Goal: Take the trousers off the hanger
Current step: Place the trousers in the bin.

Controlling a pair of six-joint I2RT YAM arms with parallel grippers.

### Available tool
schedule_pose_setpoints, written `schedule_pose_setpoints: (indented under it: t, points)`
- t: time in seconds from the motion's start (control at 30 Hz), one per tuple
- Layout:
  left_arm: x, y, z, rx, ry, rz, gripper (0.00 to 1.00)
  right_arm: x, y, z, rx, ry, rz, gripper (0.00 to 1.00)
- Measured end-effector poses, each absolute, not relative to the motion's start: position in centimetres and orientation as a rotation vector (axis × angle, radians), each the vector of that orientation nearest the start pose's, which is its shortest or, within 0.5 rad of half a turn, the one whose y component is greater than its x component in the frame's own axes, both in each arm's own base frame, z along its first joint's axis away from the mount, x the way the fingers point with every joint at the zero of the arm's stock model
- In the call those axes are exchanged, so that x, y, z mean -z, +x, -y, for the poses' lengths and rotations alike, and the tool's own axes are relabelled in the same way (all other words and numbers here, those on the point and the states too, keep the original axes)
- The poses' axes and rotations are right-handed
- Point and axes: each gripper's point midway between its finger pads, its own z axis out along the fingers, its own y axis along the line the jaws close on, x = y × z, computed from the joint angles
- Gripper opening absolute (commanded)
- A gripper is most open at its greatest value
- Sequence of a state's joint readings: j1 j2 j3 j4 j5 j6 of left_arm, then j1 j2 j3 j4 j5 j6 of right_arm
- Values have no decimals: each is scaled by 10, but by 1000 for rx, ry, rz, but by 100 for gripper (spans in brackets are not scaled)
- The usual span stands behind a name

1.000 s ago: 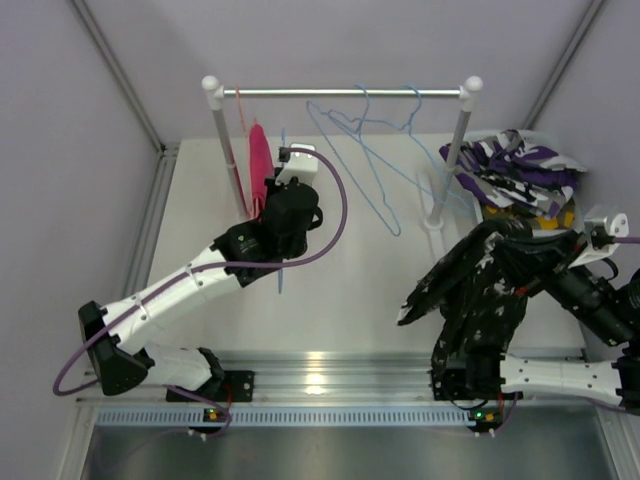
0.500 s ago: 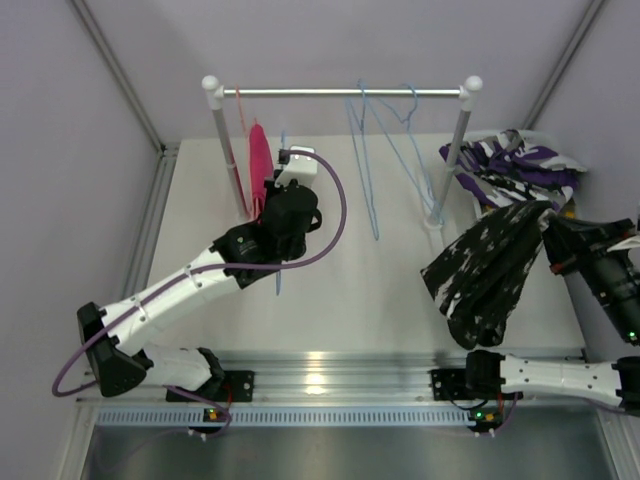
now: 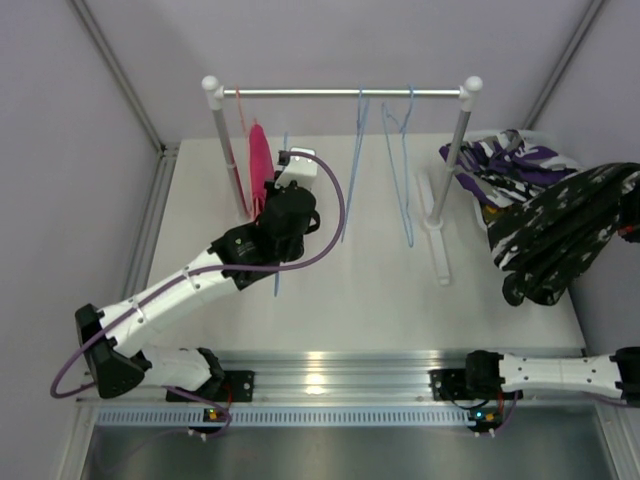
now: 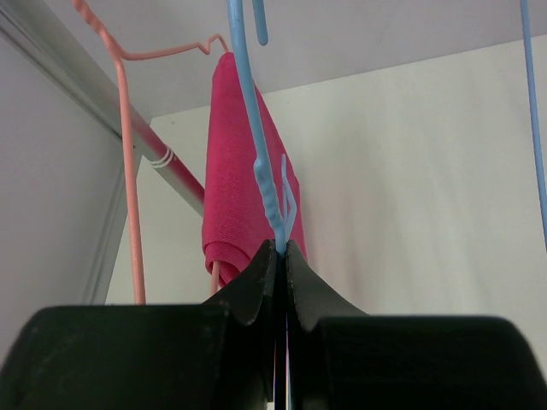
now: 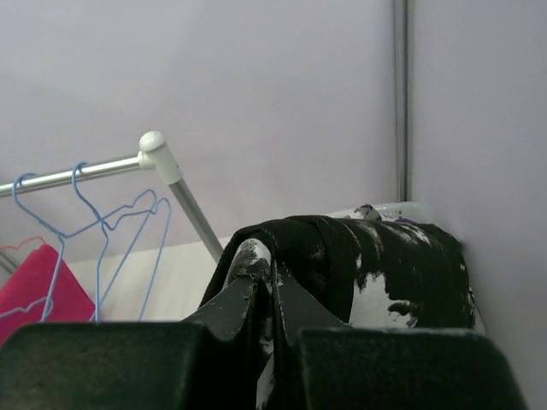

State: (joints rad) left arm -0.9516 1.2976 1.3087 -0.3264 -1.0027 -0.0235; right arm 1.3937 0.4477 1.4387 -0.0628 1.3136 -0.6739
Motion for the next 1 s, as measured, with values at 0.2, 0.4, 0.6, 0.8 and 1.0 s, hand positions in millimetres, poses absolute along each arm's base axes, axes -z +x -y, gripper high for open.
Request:
schedule_pose_setpoints:
  t: [0.2, 0.4, 0.6, 0.8, 1.0]
  points:
    - [-342, 316, 193, -208, 153, -1734, 0, -529, 174, 90, -210, 196, -1386, 0]
    - [-340, 316, 194, -201, 162, -1736, 0, -552, 199, 75, -356, 85, -1399, 0]
    - [-340, 316, 196, -194, 170, -1738, 0, -593, 232, 55, -547, 46, -1323, 0]
    - [-337, 316, 197, -192, 178, -1742, 0, -605, 259, 66, -624, 119, -1270, 0]
    - [-336, 316, 198, -189, 183, -1744, 0, -601, 292, 86, -691, 221, -1234, 0]
